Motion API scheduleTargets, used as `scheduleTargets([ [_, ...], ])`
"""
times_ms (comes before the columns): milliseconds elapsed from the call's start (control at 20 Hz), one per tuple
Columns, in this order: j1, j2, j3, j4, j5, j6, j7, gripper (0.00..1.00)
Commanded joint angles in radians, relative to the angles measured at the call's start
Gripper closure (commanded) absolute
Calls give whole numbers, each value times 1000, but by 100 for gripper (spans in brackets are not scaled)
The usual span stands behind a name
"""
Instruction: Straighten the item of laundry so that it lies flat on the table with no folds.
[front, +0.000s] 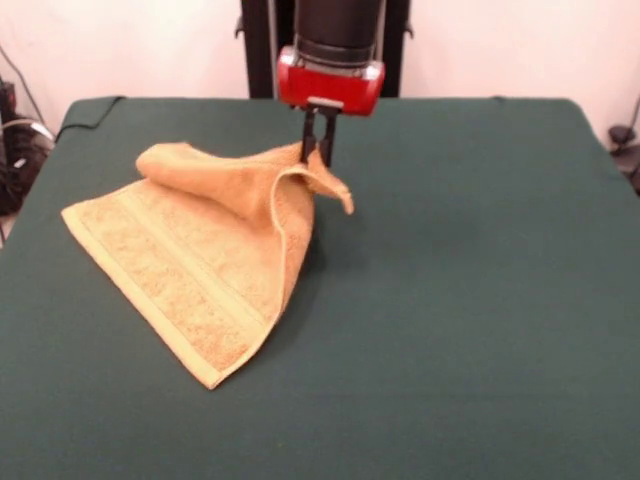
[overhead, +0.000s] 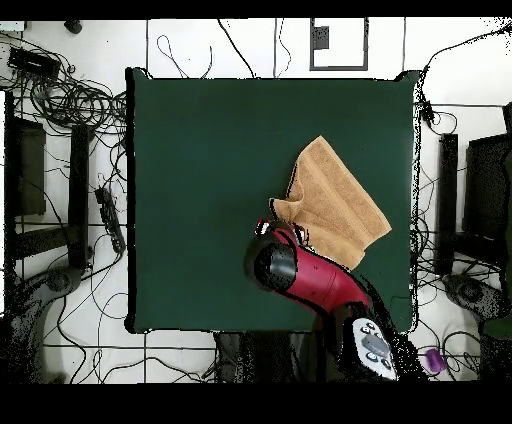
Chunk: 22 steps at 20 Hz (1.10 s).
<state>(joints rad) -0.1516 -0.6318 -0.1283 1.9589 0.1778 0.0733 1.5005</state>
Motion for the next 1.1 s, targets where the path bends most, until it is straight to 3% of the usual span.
scheduleTargets([
  [50, 71, -23, -17, 82, 96, 184, 301, 100],
  [600, 60, 19, 67, 133, 159, 55, 333, 100],
  [1100, 27, 76, 130, 138, 166, -40, 372, 100],
])
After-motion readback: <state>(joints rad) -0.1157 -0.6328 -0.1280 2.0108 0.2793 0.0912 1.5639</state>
